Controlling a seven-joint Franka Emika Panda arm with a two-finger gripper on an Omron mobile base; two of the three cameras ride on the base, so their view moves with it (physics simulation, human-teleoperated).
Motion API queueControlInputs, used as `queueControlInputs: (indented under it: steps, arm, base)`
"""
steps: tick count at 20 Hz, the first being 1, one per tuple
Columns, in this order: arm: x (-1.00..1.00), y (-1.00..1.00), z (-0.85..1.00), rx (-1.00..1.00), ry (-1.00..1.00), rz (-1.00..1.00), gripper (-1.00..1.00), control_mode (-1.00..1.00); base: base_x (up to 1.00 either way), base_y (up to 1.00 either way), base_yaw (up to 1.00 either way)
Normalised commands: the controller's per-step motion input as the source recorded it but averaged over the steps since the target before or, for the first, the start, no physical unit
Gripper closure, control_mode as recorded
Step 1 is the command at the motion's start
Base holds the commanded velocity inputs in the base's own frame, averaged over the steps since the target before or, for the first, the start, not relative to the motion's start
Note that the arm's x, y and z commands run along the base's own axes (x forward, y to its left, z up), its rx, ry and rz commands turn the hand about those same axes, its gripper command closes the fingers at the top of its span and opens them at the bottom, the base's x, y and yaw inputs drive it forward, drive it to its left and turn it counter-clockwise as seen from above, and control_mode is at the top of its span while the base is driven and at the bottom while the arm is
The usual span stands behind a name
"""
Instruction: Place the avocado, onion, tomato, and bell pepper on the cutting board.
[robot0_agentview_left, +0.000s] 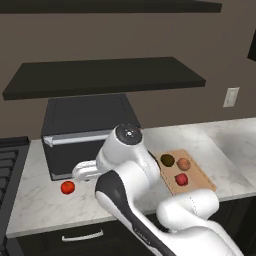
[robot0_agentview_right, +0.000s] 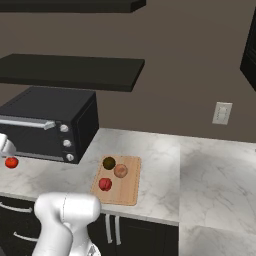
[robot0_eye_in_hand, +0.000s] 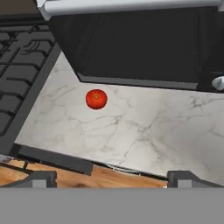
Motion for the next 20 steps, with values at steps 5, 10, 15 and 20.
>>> queueControlInputs:
  steps: [5,10,15,20]
  arm:
    - [0.48,0.33,-0.16,0.01,0.00,0.00,-1.00,-1.00]
    - [0.37,0.19,-0.28,0.00,0.02,0.00,-1.00,-1.00]
    - [0.16,0.08,-0.50,0.00,0.00,0.00,-1.00,-1.00]
    - [0.19,0.31,-0.25,0.00,0.00,0.01,-1.00,-1.00]
  base:
    - [0.00,0.00,0.00]
    - [0.00,0.00,0.00]
    - [0.00,0.00,0.00]
    - [0.00,0.00,0.00]
